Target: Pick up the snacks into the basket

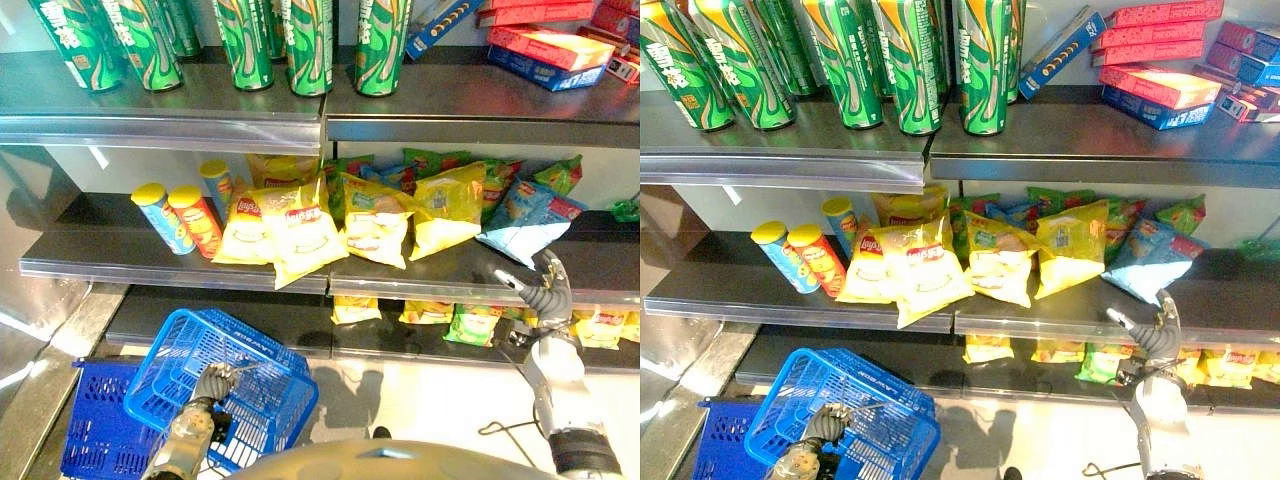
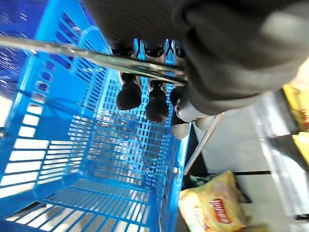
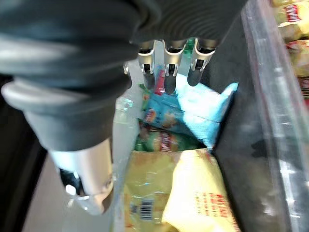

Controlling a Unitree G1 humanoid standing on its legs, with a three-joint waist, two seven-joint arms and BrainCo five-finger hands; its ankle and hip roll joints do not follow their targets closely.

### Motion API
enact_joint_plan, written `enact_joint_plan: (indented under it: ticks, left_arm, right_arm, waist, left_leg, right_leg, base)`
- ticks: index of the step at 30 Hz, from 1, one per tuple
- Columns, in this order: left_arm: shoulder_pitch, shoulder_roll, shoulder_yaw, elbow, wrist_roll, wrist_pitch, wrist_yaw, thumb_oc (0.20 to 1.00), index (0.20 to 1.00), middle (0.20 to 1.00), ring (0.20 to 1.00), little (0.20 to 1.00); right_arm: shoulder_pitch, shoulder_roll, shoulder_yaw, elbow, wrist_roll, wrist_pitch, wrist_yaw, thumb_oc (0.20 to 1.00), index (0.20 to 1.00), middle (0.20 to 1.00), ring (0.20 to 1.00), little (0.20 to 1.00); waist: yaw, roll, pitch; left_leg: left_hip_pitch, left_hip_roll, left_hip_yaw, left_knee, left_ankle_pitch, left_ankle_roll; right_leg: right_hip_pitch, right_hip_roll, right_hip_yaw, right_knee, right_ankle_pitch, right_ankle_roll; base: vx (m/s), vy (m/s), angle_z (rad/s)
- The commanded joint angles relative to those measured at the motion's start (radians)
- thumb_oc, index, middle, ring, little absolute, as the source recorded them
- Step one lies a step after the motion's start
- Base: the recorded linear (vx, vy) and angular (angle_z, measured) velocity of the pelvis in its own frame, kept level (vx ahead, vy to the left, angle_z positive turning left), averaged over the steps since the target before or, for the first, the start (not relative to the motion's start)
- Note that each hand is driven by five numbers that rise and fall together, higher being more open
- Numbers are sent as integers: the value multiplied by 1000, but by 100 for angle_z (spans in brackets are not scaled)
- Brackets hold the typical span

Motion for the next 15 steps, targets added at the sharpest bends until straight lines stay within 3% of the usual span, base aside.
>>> enact_joint_plan:
  ticks: [1,9,15]
  left_arm:
    - [-66,49,30,-140,-68,-67,4,200,200,200,200,200]
    - [-31,51,26,-295,-166,-72,-23,200,200,200,200,200]
    - [-4,87,-17,-426,-224,-73,-48,200,200,200,200,200]
  right_arm:
    - [-104,-14,-11,-47,-14,-40,-12,1000,1000,1000,1000,1000]
    - [-244,-37,132,56,2,11,26,1000,1000,1000,1000,1000]
    - [-456,-26,302,287,151,64,82,1000,1000,1000,1000,1000]
  waist:
    - [16,-45,0]
    - [47,-56,24]
    - [95,-65,49]
  left_leg:
    - [-24,-49,-17,6,-31,49]
    - [-30,-49,-30,6,-22,49]
    - [-49,-55,-54,6,-7,46]
  right_leg:
    - [26,-69,92,10,-75,109]
    - [26,-68,84,10,-73,104]
    - [26,-70,59,10,-68,99]
  base:
    - [31,-3,0]
    - [4,0,0]
    - [-22,-8,6]
